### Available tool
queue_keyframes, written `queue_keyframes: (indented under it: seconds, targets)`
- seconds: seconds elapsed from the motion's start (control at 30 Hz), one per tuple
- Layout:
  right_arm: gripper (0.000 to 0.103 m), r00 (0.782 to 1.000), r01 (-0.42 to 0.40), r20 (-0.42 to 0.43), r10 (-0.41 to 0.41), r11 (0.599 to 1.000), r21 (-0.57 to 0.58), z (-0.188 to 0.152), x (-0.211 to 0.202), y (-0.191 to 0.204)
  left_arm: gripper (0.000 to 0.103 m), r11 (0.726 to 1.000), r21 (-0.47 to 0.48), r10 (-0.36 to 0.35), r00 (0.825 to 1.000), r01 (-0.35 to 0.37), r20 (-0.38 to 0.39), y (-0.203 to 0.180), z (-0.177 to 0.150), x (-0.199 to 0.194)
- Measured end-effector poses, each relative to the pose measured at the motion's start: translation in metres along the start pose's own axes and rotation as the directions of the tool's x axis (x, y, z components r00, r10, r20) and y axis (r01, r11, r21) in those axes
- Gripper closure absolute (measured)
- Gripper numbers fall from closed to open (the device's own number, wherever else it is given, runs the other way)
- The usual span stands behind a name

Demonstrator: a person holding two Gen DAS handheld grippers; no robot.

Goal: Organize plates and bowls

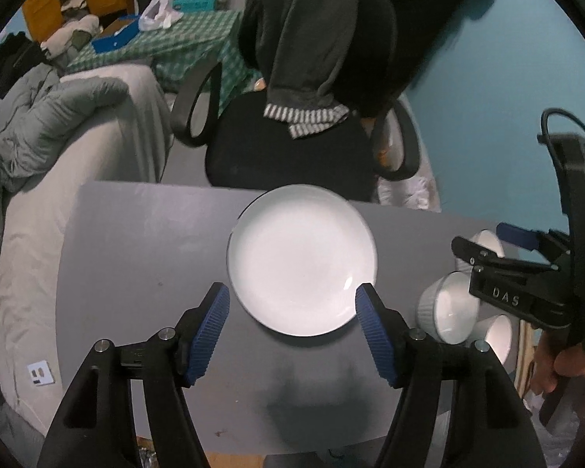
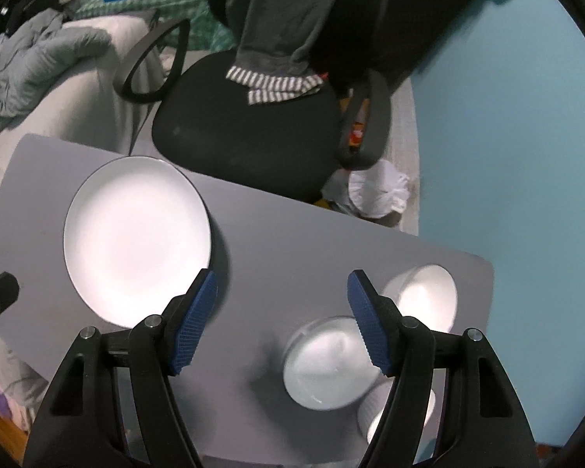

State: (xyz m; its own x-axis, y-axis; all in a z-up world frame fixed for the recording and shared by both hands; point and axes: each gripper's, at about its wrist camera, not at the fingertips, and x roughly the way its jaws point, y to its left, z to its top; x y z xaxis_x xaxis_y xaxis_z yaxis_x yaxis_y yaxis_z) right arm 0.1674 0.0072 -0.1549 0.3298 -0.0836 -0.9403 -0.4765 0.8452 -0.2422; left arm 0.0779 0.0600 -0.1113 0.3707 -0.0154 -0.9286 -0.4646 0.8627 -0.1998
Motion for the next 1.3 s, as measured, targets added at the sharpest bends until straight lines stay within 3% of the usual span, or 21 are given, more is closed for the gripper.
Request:
queue_keyframes:
  seconds: [0.27,0.63,1.3]
  targets:
    - [0.034,0.998,-0.001,0.066,-0.004,0.998,0.068,-0.027,-0.042,-0.019,0.026,0.997,0.075,0.016,0.996,-0.022,0.084,-0.02,-0.006,-0.038]
    - [0.034,0.989,0.004,0.147,-0.029,0.986,0.167,-0.058,-0.094,-0.048,0.023,0.982,0.189,0.006,0.992,-0.03,0.126,-0.045,-0.018,-0.067]
    - [0.034,0.984,0.049,0.138,-0.114,0.913,0.406,-0.126,-0.135,-0.099,0.023,0.952,0.299,-0.116,0.98,0.064,0.16,-0.08,-0.032,-0.104]
